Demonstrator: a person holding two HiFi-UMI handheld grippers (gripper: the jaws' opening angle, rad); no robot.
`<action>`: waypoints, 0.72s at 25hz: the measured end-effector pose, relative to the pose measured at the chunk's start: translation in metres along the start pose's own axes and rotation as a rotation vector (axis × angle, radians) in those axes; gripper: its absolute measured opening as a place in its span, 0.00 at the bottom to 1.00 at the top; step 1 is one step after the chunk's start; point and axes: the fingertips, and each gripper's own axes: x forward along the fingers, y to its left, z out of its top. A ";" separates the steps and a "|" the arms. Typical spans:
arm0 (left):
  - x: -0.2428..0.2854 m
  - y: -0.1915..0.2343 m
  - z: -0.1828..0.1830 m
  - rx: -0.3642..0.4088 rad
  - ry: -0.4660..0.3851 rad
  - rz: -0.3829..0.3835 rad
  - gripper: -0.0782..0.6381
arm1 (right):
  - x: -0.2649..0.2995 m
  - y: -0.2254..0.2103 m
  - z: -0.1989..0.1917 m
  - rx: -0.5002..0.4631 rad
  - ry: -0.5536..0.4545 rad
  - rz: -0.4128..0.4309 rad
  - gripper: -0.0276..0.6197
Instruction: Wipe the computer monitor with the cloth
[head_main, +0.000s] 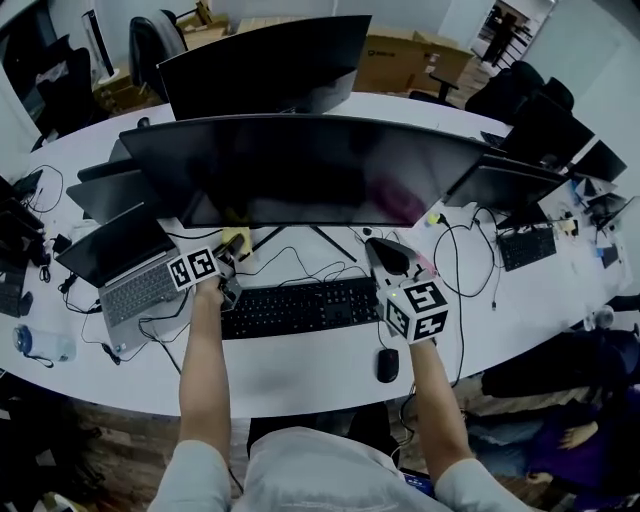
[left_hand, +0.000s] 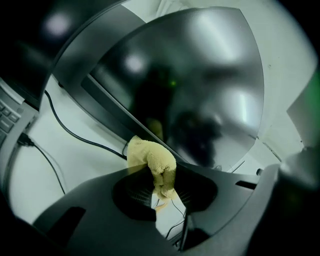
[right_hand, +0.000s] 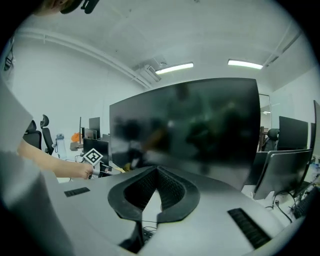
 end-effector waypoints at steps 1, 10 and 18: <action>0.007 -0.008 -0.006 0.002 0.010 -0.009 0.25 | -0.007 -0.009 -0.002 0.002 0.003 -0.015 0.08; 0.056 -0.066 -0.048 0.015 0.075 -0.020 0.25 | -0.046 -0.077 -0.016 0.012 0.027 -0.059 0.08; 0.110 -0.132 -0.097 0.033 0.130 -0.036 0.25 | -0.086 -0.145 -0.035 0.038 0.040 -0.072 0.08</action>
